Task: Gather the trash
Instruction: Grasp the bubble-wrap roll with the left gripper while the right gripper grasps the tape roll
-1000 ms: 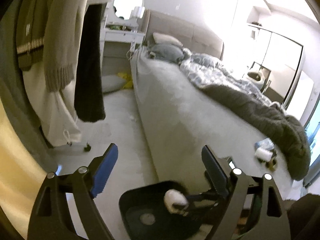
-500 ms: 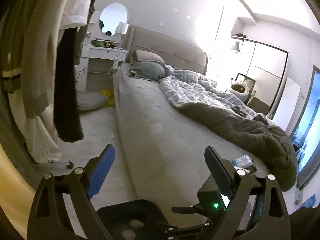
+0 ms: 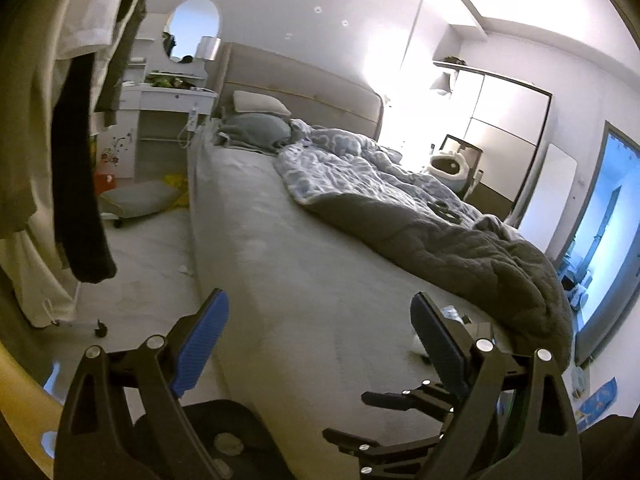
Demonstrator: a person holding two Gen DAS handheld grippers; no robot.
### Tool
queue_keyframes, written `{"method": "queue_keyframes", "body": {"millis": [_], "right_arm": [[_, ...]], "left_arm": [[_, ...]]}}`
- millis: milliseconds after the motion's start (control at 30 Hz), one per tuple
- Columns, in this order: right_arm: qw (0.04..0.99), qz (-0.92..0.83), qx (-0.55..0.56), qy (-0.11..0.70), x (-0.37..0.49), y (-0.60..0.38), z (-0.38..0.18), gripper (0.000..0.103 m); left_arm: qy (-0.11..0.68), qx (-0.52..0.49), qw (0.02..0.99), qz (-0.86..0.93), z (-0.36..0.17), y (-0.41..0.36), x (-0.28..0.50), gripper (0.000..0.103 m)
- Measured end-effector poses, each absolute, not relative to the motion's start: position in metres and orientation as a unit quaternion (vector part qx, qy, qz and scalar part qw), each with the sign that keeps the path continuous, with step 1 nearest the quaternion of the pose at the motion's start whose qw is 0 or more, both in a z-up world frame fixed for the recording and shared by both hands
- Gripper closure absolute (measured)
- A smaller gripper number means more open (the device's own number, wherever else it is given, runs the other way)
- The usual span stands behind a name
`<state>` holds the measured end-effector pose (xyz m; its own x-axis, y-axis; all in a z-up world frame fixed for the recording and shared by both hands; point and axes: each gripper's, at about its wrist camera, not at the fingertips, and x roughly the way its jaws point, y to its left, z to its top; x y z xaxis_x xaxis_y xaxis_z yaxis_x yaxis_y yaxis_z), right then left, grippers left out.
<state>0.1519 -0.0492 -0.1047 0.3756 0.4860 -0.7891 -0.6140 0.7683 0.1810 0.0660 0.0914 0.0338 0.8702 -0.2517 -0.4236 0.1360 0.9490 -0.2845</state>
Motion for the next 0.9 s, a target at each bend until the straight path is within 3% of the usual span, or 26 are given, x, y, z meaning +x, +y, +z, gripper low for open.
{"method": "queue_keyframes", "body": {"millis": [600, 900], "right_arm": [[0.904, 0.196, -0.073, 0.374, 0.146, -0.18, -0.075, 0.037], [0.914, 0.149, -0.049, 0.374, 0.148, -0.232, -0.082, 0.034]], "left_arm": [[0.291, -0.091, 0.936, -0.177, 0.008, 0.002, 0.106, 0.009], [0.325, -0.063, 0.915, -0.229, -0.011, -0.037, 0.131, 0.007]]}}
